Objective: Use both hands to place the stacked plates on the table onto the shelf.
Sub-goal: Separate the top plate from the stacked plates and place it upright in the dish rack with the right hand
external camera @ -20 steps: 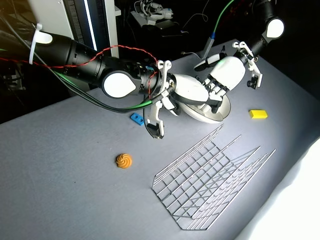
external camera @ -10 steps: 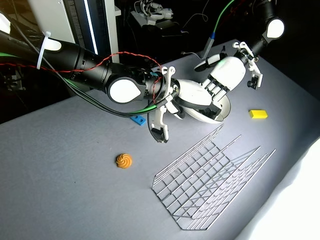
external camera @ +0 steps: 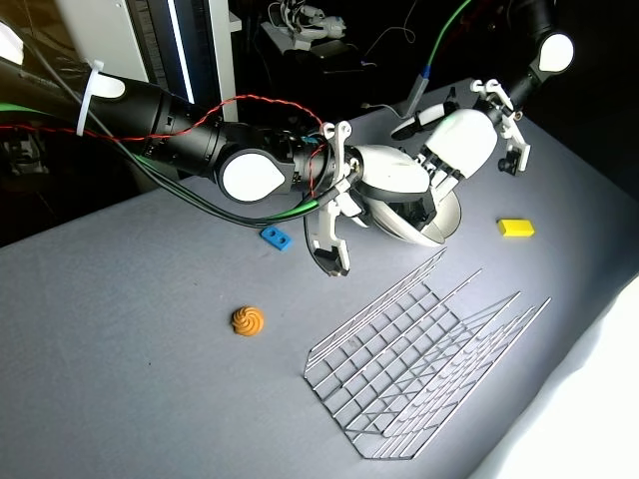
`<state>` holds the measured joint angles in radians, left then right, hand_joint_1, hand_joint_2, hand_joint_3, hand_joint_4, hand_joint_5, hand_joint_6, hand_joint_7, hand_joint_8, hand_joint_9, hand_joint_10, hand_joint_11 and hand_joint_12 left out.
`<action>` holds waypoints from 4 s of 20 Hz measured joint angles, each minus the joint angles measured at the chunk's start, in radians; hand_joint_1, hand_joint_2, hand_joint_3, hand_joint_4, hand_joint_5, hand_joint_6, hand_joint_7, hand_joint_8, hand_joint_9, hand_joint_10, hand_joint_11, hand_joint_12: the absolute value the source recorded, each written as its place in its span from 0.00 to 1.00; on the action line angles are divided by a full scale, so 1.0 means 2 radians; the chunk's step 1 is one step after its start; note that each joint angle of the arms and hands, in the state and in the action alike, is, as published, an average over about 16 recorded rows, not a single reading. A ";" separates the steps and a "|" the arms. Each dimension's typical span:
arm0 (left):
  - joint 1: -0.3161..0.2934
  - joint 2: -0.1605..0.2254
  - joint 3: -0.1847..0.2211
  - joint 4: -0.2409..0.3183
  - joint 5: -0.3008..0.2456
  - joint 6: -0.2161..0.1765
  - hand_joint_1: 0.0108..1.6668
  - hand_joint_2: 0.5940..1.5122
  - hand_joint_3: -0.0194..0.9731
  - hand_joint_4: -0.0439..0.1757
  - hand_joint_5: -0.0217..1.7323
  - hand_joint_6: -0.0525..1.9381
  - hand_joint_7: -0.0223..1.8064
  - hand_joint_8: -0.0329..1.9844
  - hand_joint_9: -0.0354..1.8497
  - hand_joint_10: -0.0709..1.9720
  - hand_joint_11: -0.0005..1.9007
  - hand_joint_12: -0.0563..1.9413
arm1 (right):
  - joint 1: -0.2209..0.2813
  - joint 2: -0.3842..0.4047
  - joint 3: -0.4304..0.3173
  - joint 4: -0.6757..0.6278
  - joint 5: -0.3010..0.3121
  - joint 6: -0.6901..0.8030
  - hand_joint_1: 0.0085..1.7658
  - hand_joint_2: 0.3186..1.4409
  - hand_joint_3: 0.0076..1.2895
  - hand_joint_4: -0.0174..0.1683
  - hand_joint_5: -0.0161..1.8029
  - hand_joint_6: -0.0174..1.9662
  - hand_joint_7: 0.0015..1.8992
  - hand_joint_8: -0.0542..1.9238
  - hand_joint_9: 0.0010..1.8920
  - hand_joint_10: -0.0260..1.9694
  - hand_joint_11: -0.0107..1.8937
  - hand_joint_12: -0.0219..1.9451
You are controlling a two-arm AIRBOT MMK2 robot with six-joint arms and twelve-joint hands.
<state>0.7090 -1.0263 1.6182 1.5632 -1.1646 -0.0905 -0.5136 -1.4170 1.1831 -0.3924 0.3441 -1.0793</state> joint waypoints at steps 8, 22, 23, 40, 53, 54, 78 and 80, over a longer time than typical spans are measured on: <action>-0.028 0.039 0.023 0.009 -0.020 -0.025 0.00 0.53 0.04 0.20 0.04 0.04 0.03 0.02 0.03 0.04 0.01 0.03 | 0.020 0.006 -0.023 0.024 -0.006 0.002 0.68 0.60 0.00 0.10 0.46 0.54 0.51 0.49 0.58 0.35 0.48 0.62; -0.039 0.085 0.039 0.023 -0.039 -0.050 0.00 0.53 0.04 0.21 0.04 0.04 0.03 0.02 0.03 0.04 0.01 0.03 | 0.081 0.084 -0.109 0.097 -0.046 0.007 0.69 0.62 0.00 0.09 0.47 0.56 0.55 0.53 0.62 0.26 0.49 0.62; -0.040 0.086 0.039 0.023 -0.039 -0.050 0.00 0.53 0.04 0.21 0.04 0.04 0.03 0.02 0.03 0.04 0.01 0.03 | 0.088 0.091 -0.114 0.103 -0.051 0.009 0.70 0.62 0.00 0.09 0.47 0.56 0.55 0.53 0.62 0.26 0.49 0.62; -0.028 0.085 0.007 0.024 -0.033 -0.039 0.00 0.54 0.03 0.20 0.04 0.04 0.03 0.02 0.03 0.04 0.01 0.03 | 0.198 0.206 -0.143 0.213 -0.105 0.166 0.72 0.62 0.00 0.09 0.47 0.56 0.54 0.53 0.59 0.34 0.48 0.63; 0.007 0.069 -0.015 0.023 -0.015 -0.008 0.00 0.53 0.03 0.20 0.04 0.04 0.04 0.02 0.03 0.04 0.01 0.03 | 0.233 0.215 -0.074 0.073 -0.133 0.432 0.74 0.62 0.00 0.07 0.48 0.55 0.54 0.51 0.61 0.26 0.48 0.62; 0.008 0.068 -0.016 0.023 -0.013 -0.006 0.00 0.53 0.03 0.20 0.04 0.04 0.04 0.02 0.03 0.04 0.01 0.03 | 0.234 0.213 -0.067 0.060 -0.135 0.451 0.74 0.62 0.00 0.07 0.49 0.54 0.55 0.51 0.62 0.25 0.48 0.62; 0.034 0.053 -0.017 0.019 0.004 -0.013 0.00 0.54 0.03 0.20 0.04 0.04 0.04 0.02 0.04 0.04 0.01 0.03 | 0.163 0.140 0.067 0.035 -0.105 0.503 0.73 0.62 0.00 0.05 0.48 0.55 0.54 0.51 0.63 0.24 0.48 0.64; 0.034 0.052 -0.016 0.018 0.005 -0.015 0.00 0.54 0.03 0.19 0.04 0.04 0.04 0.02 0.04 0.04 0.01 0.03 | 0.154 0.135 0.075 0.033 -0.099 0.504 0.73 0.62 0.00 0.05 0.49 0.55 0.54 0.51 0.63 0.24 0.48 0.64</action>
<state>0.7775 -0.9214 1.5871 1.6002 -1.1550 -0.1212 -0.2051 -1.1471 1.3336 -0.3266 0.1471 -0.0708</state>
